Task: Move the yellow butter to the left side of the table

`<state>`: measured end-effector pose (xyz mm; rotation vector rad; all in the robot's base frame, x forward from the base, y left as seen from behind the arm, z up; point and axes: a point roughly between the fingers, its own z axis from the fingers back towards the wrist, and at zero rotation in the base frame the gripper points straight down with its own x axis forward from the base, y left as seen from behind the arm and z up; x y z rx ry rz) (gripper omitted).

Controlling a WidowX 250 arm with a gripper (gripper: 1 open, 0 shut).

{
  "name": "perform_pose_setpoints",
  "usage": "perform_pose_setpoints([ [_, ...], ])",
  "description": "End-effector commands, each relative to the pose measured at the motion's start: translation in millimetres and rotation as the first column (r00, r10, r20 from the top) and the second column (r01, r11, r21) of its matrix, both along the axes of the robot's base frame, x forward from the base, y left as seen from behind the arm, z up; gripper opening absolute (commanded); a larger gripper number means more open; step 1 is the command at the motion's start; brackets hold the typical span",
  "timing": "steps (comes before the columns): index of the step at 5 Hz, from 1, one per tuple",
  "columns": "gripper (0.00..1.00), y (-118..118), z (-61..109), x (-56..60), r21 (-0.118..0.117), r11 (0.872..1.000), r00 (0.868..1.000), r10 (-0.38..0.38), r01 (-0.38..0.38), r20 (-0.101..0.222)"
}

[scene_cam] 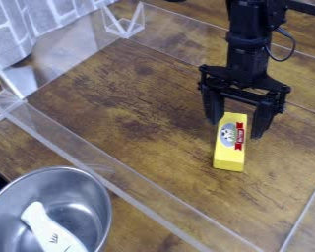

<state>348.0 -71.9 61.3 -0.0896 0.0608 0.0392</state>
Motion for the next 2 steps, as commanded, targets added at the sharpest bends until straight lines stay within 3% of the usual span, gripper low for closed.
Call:
perform_pose_setpoints([
  [1, 1.0, 7.6, 35.5, 8.4, -0.029, 0.999, 0.993, 0.035, -0.031, 0.112],
  [2, 1.0, 10.4, 37.1, 9.3, -0.042, 0.998, 0.991, 0.053, -0.048, 0.123],
])
